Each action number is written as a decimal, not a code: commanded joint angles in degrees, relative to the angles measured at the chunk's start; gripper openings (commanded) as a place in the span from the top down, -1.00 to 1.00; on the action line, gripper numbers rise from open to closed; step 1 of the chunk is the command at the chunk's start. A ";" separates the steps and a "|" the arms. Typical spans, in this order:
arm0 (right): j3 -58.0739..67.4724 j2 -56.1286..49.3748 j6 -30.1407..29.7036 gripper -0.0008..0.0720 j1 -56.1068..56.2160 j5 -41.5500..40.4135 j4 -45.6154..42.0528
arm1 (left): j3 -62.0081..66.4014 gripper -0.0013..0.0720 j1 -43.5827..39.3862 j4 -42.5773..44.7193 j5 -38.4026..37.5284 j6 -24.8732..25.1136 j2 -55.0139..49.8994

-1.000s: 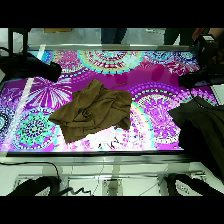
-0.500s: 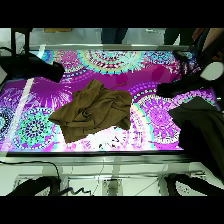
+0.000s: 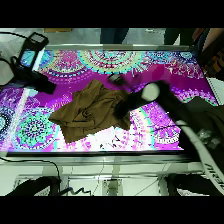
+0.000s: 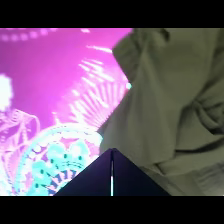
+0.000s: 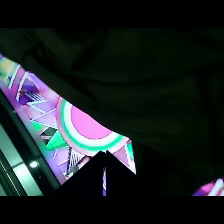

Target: Fold the clothes and pants, and hang the long-sleeved shirts on hangers.

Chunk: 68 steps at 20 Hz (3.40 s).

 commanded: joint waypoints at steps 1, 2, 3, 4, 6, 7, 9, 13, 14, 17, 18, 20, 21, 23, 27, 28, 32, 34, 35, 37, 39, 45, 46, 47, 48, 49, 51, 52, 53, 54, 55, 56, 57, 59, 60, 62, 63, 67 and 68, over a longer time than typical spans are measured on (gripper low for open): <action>-0.09 -4.13 -12.07 0.76 12.96 -6.19 -5.18 | -0.02 0.92 5.40 2.14 3.74 1.44 3.72; -0.11 -5.49 -14.01 0.48 15.52 -8.48 -5.68 | -0.02 0.92 8.07 2.12 3.82 1.40 5.38; -0.11 -7.06 -16.20 0.25 17.68 -11.21 -5.81 | -0.02 0.92 11.02 2.10 3.80 1.36 7.13; -0.09 -8.55 -17.99 0.20 19.23 -13.81 -5.81 | -0.02 0.92 13.70 1.81 3.82 1.36 8.70; -0.09 -11.47 -20.39 0.16 21.20 -19.10 -5.79 | -0.02 0.92 18.05 1.51 3.85 0.59 11.43; -0.09 -12.92 -20.90 -0.03 21.79 -21.07 -5.81 | -0.02 0.92 19.52 1.51 3.87 0.46 12.46; -0.09 -15.52 -24.11 -0.11 22.18 -22.80 -6.88 | -0.02 0.92 20.26 1.51 3.87 0.46 13.46; 0.02 -18.38 -29.83 -0.11 22.21 -26.08 -4.28 | -0.04 0.92 20.02 -0.44 4.68 0.48 12.96; 0.02 -18.73 -29.86 -0.12 22.36 -26.05 -3.13 | -0.04 0.92 20.02 -0.79 4.72 0.48 12.59; 0.02 -20.13 -29.88 -0.36 23.19 -28.59 -3.56 | -0.07 0.92 20.02 -2.54 4.72 0.48 11.17; 0.02 -20.63 -29.86 -0.36 23.61 -30.75 -3.56 | -0.07 0.92 20.02 -3.52 4.70 0.48 10.64; 0.02 -21.55 -29.81 -0.36 24.28 -33.00 -3.17 | -0.09 0.92 20.02 -4.85 4.70 0.50 9.81; 0.02 -22.08 -29.81 -0.36 24.26 -33.09 -3.08 | -0.09 0.92 20.02 -4.96 4.72 0.48 9.46; 0.07 -23.10 -29.81 -0.35 24.26 -33.90 -2.95 | -0.13 0.92 20.02 -4.94 4.72 0.48 8.92; 0.61 -24.48 -29.77 -0.24 24.20 -37.16 -2.89 | -0.13 0.92 20.02 -4.96 4.70 0.50 8.52; 0.92 -25.03 -29.77 -0.23 24.15 -37.81 -3.04 | -0.13 0.92 20.02 -4.96 4.70 0.48 8.46; 3.43 -27.93 -29.77 -0.17 23.02 -38.21 -3.80 | -0.13 0.92 20.02 -4.96 4.70 0.48 8.44; 4.15 -28.39 -29.57 0.30 22.34 -38.03 -3.89 | -0.13 0.92 20.02 -4.96 4.70 0.48 8.44; 4.22 -28.37 -29.57 0.51 21.94 -37.97 -3.98 | -0.13 0.92 20.02 -4.96 4.72 0.48 8.41; 4.24 -28.22 -29.51 0.88 21.20 -37.13 -4.04 | -0.13 0.92 20.02 -4.96 4.70 0.48 8.41; 4.87 -27.34 -27.87 0.88 20.57 -35.45 -4.44 | -0.13 0.92 20.02 -4.96 4.70 0.48 8.13; 10.47 -18.97 -2.54 0.89 12.39 -35.19 -8.07 | -1.20 0.92 20.02 -5.01 3.23 0.31 4.22; 10.84 -16.87 1.01 0.89 9.53 -34.97 -8.07 | -2.43 0.92 20.04 -5.95 3.54 0.37 4.02; 10.91 -14.86 3.82 0.89 6.60 -34.49 -8.04 | -4.42 0.92 20.11 -7.39 3.61 0.55 4.11; 10.91 -12.90 6.32 0.89 3.43 -33.46 -7.93 | -7.13 0.92 20.09 -8.37 3.28 0.57 4.48; 10.93 -11.15 8.87 0.89 0.15 -32.15 -7.82 | -11.06 0.93 20.15 -8.83 3.15 0.55 5.09; 10.91 -8.70 12.55 0.89 -6.12 -28.65 -7.82 | -20.11 0.93 21.66 -10.84 2.93 0.55 6.86; 10.91 -7.89 12.90 0.89 -9.20 -26.71 -7.82 | -25.24 0.93 23.23 -15.39 3.02 0.57 8.22; 10.88 -7.34 12.94 0.89 -12.61 -24.55 -7.45 | -30.21 0.93 25.05 -21.66 3.28 1.99 9.62; 10.91 -6.99 13.07 0.89 -16.09 -22.03 -6.49 | -35.36 0.93 26.99 -29.00 3.98 3.61 11.13; 10.91 -6.93 13.75 0.89 -19.10 -19.61 -5.31 | -41.05 0.93 29.16 -37.53 4.96 5.18 12.83; 10.86 -6.93 14.47 0.89 -22.14 -16.87 -3.85 | -46.29 0.93 30.84 -45.00 5.11 6.71 14.32; 10.86 -6.95 14.47 0.89 -24.48 -14.32 -2.64 | -50.93 0.92 31.65 -50.51 5.14 6.78 15.45; 10.86 -6.95 14.43 0.89 -27.85 -10.45 -1.31 | -59.47 0.88 31.58 -56.11 5.60 6.78 17.07; 10.86 -6.95 14.43 0.89 -28.76 -9.29 -0.96 | -63.08 0.72 31.45 -57.02 6.49 6.75 17.49; 10.86 -6.95 14.40 0.89 -29.11 -8.22 -0.85 | -68.11 -0.48 31.45 -57.24 8.72 6.95 17.73; 10.86 -6.95 14.40 0.89 -28.94 -8.22 -0.76 | -69.61 -0.71 31.50 -57.22 9.92 8.02 17.70; 10.86 -6.95 14.38 0.89 -27.93 -8.66 -0.42 | -74.31 -0.67 31.50 -57.27 20.96 10.97 17.29; 10.86 -6.95 14.38 0.89 -27.80 -8.66 -0.37 | -74.86 -0.56 31.50 -57.27 22.21 10.99 16.70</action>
